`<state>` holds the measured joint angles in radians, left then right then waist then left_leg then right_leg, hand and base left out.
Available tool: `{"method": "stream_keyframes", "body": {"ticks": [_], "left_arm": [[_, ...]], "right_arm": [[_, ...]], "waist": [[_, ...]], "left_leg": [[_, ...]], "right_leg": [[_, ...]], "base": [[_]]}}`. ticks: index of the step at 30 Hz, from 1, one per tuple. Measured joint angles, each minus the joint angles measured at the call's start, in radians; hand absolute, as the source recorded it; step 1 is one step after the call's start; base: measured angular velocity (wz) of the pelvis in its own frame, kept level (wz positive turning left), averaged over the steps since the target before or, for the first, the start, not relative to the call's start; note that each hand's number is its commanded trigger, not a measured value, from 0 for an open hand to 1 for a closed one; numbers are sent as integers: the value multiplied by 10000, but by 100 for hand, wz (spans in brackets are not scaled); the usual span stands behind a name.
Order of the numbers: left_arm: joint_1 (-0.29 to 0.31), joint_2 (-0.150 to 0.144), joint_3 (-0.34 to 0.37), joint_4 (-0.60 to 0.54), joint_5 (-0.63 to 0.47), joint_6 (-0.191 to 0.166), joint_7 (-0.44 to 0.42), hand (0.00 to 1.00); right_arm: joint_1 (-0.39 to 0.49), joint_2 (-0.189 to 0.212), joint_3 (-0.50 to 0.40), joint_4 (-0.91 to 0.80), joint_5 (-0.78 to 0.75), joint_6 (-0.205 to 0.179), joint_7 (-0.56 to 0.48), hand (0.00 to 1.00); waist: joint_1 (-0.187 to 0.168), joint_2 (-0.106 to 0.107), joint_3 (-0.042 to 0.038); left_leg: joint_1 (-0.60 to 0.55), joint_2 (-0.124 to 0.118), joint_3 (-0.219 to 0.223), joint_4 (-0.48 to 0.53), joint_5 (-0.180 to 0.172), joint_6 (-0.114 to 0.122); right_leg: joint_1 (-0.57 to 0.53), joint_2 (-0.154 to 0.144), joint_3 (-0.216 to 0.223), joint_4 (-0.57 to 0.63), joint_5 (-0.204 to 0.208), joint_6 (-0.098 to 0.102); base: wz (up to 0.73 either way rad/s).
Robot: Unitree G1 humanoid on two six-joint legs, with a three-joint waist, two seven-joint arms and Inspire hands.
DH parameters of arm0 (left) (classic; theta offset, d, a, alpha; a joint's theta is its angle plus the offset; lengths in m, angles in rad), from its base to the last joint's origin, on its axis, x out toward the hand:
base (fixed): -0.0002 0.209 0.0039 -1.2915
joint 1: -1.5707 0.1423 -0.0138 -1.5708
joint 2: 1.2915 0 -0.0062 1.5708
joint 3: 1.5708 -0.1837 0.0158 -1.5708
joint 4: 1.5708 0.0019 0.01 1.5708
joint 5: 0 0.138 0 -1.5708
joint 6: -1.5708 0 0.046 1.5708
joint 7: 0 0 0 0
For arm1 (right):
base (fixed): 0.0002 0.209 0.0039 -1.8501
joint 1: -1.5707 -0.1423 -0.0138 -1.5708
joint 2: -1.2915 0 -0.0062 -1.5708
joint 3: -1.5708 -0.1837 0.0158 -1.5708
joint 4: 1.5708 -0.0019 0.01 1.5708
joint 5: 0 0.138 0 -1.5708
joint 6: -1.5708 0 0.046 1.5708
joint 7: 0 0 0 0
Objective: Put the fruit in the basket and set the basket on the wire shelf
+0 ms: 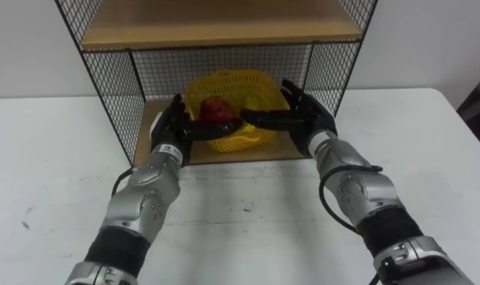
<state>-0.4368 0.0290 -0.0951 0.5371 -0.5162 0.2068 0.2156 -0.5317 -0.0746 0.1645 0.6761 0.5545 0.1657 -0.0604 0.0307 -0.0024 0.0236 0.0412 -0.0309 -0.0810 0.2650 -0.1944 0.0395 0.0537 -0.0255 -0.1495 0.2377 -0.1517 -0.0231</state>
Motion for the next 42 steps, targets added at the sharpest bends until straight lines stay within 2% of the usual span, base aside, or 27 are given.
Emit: {"method": "stream_keyframes", "body": {"ticks": [7,10,16,21,23,27,28,31,36,38,42], "left_arm": [[-45,33,192,4,-17,130,1,0],[-44,148,193,-23,57,143,5,0],[-47,334,250,-527,44,134,437,0],[-37,360,764,-1591,91,110,886,0],[-9,392,818,-2059,323,-64,1045,0],[42,391,773,-2176,492,-115,1076,0],[129,391,771,-2286,488,-119,1074,0],[567,395,790,-2651,500,-147,993,0],[1357,397,839,-3490,901,-154,773,0],[1611,399,837,-4040,963,-154,772,0],[1652,398,877,-4637,972,-190,676,0]], "right_arm": [[1,33,-138,307,295,9,100,0],[13,33,-256,294,122,9,139,0],[50,-27,-291,28,-138,-4,116,0],[634,-73,-292,-1610,-852,-129,-297,0],[1096,-73,-285,-2472,-1502,-258,-415,0],[1562,-67,-274,-2922,-2068,-256,-485,0],[1701,-68,-274,-3118,-2150,-256,-485,0],[1996,-77,-277,-3571,-2487,-258,-457,0],[2418,-124,-403,-4248,-2581,-266,-305,0],[2647,-295,-534,-4655,-2521,-266,-260,0],[2825,-471,-772,-5031,-2489,-265,-87,0]], "waist": [[-171,1,0],[-244,8,-5],[-288,105,-79],[-232,92,-170],[-219,86,-179],[-216,79,-237],[-226,77,-268],[-238,76,-293],[-243,73,-294],[-264,70,-293],[-276,57,-285]], "left_leg": [[41,-19,-80,-92,1,-1],[21,-21,-52,-98,9,-5],[35,-20,-37,-121,36,-5],[178,-31,-38,-302,175,-19],[296,-29,-49,-315,181,-19],[574,-34,-40,-463,179,-21],[588,-41,-38,-467,181,-23],[755,-34,-7,-530,185,-22],[752,-28,5,-623,249,-21],[719,-27,8,-631,249,-21],[750,-21,56,-714,285,-23]], "right_leg": [[184,-6,-169,-175,-3,7],[182,40,-181,-195,-1,10],[170,35,-168,-186,0,11],[161,9,-135,-168,5,9],[292,-19,-84,-170,6,10],[568,0,5,-187,-5,26],[596,5,27,-195,-18,43],[777,79,104,-341,6,55],[697,80,107,-373,48,51],[661,73,103,-370,47,51],[664,77,128,-365,50,49]], "base": [[7],[1],[0],[0],[0],[0],[0],[0],[0],[0],[-3]]}}
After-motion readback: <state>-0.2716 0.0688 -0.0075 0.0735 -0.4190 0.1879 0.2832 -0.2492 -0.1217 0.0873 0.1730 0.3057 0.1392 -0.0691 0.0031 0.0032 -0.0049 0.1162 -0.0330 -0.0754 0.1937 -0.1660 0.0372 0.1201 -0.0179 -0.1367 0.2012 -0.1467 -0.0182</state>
